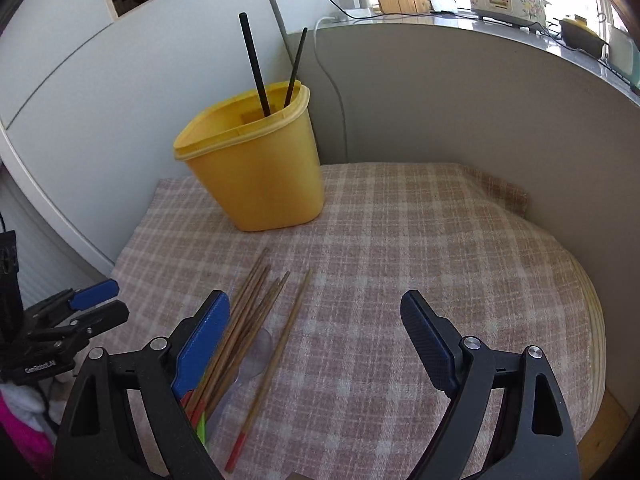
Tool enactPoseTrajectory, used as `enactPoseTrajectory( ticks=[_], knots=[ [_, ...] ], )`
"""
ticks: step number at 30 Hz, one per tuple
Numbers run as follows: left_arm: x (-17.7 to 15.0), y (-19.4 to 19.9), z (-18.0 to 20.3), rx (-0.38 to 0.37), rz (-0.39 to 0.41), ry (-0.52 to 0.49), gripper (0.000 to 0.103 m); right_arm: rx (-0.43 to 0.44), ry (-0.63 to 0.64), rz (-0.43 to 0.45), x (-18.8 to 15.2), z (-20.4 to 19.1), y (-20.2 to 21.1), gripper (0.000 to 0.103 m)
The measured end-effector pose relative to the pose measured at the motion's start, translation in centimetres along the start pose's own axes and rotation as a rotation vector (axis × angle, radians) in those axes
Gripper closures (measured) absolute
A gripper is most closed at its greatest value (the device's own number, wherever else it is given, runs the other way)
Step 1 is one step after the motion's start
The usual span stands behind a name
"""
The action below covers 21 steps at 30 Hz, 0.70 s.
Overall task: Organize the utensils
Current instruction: 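Move the left tool to the wooden chopsticks while the right tool approaches them too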
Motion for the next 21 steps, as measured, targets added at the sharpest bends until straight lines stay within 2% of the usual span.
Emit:
enactPoseTrajectory(
  ticks=[2,7,11,16,21],
  knots=[
    [-1.0,-0.7,0.6,-0.039,-0.047,0.002,0.048,0.028,-0.020,-0.034,-0.6,0.0,-0.8,0.017],
    [-2.5,-2.6,1.9,-0.110,-0.138,0.014,0.061,0.049,-0.054,-0.110,-1.9,0.2,-3.0,0.038],
    [-2.8,-3.9,2.6,-0.130,-0.181,0.004,0.065,0.078,-0.104,-0.181,-2.9,0.6,-4.5,0.047],
    [-2.6,-5.1,3.0,-0.117,-0.206,-0.018,0.076,0.077,-0.141,-0.246,-3.9,1.0,-6.2,0.063],
    [-1.6,-6.0,3.7,-0.101,-0.199,-0.076,0.089,0.095,-0.212,-0.298,-4.5,1.2,-7.6,0.073]
  ],
)
Point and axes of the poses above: each gripper's, at about its wrist camera, not at the fingertips, and y roughly against the way its jaws point, z to its right, x to its top, the point moved 6 cm from there along -y, roughly the way its jaws point, and after that the axes turned 9 degrees about x, right-handed, at the moved point
